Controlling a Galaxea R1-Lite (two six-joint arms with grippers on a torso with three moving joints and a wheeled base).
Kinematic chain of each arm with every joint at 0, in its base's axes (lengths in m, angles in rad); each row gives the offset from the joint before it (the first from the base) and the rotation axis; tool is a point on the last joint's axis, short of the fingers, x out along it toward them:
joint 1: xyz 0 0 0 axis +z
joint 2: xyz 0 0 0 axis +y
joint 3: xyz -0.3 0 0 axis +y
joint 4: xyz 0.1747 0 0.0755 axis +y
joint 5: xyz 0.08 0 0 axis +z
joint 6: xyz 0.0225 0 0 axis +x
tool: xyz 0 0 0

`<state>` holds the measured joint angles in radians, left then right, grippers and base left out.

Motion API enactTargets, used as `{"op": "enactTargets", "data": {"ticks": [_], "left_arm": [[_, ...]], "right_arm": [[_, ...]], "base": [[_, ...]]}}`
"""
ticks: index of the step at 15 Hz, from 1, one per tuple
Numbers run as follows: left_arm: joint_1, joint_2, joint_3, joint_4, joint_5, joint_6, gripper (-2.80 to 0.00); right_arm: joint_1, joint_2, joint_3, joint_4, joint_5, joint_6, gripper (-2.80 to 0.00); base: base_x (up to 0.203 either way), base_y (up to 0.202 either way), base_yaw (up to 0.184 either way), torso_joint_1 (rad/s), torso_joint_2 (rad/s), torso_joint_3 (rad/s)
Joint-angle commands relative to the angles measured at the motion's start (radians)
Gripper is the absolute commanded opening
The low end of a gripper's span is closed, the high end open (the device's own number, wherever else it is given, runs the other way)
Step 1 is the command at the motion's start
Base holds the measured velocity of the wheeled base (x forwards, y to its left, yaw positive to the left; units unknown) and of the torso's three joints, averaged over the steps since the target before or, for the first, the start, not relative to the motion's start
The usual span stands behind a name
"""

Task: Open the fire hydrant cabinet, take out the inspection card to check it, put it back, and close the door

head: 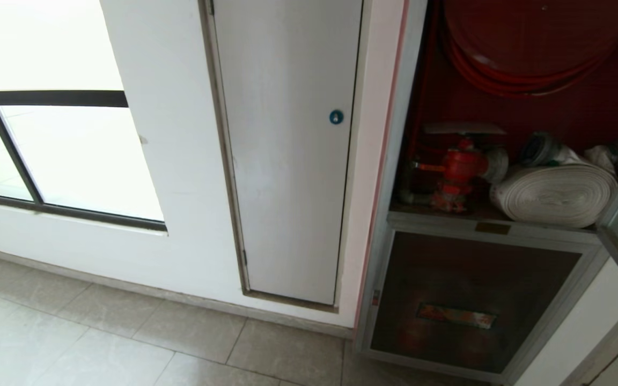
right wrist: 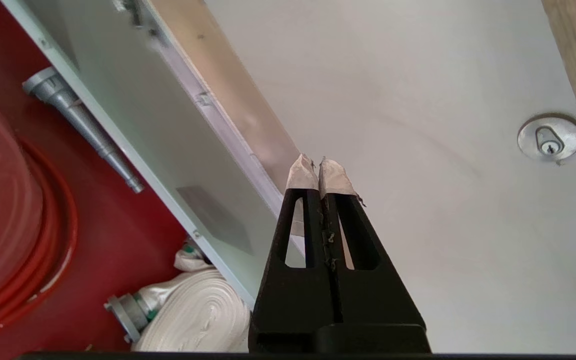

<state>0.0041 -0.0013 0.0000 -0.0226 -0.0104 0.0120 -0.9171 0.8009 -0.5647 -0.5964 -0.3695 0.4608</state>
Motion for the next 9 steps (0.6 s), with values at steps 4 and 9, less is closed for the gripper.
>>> {"op": "enactTargets", "data": {"ticks": [4,9], "left_arm": [[0.000,0.001,0.008,0.000,0.000,0.000,-2.80],[0.000,0.001,0.008,0.000,0.000,-0.001,-2.80]], "right_arm": [[-0.158,0.021,0.044,-0.037,0.165,0.063,-2.80],[-0.273,0.077,0.048,-0.152,0.248,0.118,-2.80]], "base": [[0.000,0.000,0.000,0.000,0.00,0.000],[0.000,0.000,0.000,0.000,0.00,0.000]]}}
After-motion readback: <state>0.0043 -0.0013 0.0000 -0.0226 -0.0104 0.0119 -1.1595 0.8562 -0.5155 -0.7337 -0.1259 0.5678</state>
